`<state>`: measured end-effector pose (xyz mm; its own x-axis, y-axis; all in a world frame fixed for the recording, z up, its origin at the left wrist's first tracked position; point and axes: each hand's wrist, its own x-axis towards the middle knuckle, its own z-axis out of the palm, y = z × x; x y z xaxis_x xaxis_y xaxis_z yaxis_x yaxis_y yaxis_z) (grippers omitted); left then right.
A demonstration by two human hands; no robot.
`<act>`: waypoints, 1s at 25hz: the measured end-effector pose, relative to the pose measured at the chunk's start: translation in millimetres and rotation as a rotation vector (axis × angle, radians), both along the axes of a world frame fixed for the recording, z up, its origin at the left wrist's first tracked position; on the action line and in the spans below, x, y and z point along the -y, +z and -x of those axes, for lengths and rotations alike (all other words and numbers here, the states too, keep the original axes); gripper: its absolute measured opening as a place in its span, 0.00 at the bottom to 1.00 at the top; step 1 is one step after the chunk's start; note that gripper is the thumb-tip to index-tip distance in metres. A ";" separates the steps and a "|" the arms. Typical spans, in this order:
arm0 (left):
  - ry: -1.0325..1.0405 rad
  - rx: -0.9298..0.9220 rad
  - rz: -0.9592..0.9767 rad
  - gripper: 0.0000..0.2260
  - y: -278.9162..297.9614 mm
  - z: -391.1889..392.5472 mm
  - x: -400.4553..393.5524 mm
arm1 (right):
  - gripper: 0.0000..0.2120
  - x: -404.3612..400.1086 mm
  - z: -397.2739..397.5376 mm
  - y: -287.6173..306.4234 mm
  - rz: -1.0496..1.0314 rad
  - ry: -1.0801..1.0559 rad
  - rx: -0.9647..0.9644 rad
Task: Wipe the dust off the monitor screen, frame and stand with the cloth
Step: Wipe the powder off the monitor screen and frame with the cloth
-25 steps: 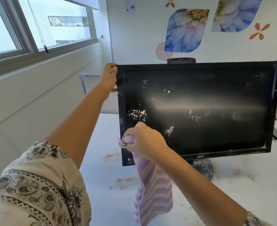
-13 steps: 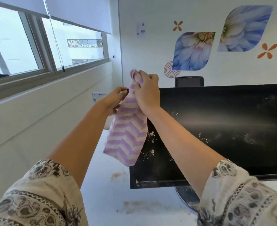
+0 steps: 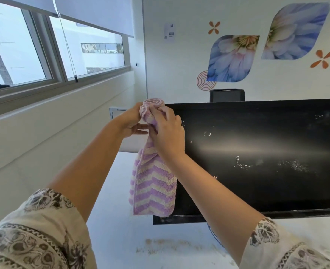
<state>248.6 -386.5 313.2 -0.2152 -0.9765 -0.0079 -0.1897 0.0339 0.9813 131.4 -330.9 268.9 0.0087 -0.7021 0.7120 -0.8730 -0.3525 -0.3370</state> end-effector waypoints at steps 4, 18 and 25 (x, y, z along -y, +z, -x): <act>-0.029 -0.008 -0.020 0.05 2.2 -5.7 -0.7 | 0.24 -20.3 2.1 -32.1 -0.068 -0.009 -0.093; 0.064 0.038 0.020 0.09 6.4 10.1 -14.6 | 0.31 -103.9 12.3 -144.5 -0.260 0.148 -0.161; 0.087 0.057 0.027 0.11 5.6 10.7 -16.7 | 0.31 -119.5 22.2 -169.4 -0.392 0.210 -0.276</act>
